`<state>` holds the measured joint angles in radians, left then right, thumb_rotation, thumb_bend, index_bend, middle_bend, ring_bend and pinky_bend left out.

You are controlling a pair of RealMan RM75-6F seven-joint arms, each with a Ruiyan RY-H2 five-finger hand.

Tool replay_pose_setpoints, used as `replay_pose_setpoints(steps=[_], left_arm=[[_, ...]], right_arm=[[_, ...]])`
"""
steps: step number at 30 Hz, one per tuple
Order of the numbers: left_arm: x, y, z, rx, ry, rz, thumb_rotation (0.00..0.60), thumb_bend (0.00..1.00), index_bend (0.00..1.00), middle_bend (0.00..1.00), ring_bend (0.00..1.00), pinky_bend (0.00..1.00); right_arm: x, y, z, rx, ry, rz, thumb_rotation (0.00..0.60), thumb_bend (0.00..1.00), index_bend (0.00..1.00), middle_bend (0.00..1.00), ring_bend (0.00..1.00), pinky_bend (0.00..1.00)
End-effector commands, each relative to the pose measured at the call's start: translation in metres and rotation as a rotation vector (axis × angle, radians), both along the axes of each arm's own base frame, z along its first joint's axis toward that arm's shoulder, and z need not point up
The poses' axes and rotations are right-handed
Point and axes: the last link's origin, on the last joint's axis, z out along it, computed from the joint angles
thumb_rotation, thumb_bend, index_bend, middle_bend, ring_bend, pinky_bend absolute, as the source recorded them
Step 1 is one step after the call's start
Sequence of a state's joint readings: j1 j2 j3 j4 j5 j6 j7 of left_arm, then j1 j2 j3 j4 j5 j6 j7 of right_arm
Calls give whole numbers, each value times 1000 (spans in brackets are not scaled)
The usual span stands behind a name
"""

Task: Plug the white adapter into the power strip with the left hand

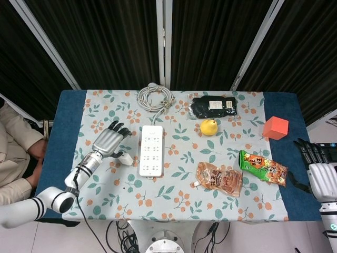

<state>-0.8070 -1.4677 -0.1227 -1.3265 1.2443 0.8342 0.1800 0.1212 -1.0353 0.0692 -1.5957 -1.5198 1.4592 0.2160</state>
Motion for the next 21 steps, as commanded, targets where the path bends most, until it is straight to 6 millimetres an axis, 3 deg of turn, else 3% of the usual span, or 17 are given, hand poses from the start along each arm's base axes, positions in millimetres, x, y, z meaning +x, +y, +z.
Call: replay_pose_setpoints(steps=[1, 6, 10, 16, 21], left_arm=[[0, 1, 10, 27, -6, -1, 600, 159, 215, 169, 46, 0], [-5, -8, 40, 72, -21, 6, 600, 159, 222, 169, 46, 0], [-8, -30, 52, 23, -34, 16, 600, 159, 242, 171, 46, 0], [-6, -58, 33, -75, -42, -4, 600, 203, 314, 229, 55, 0], [-5, -55, 6, -107, -71, 10, 600, 251, 355, 265, 66, 0]], right_arm=[[0, 0, 0, 0, 0, 2, 600, 285, 0, 43, 0, 0], [1, -2, -1, 5, 0, 8, 600, 285, 0, 43, 0, 0], [2, -4, -3, 13, -3, 18, 600, 285, 0, 43, 0, 0], [5, -7, -6, 27, -4, 35, 600, 285, 0, 43, 0, 0], [5, -6, -5, 23, -4, 35, 600, 284, 0, 43, 0, 0]])
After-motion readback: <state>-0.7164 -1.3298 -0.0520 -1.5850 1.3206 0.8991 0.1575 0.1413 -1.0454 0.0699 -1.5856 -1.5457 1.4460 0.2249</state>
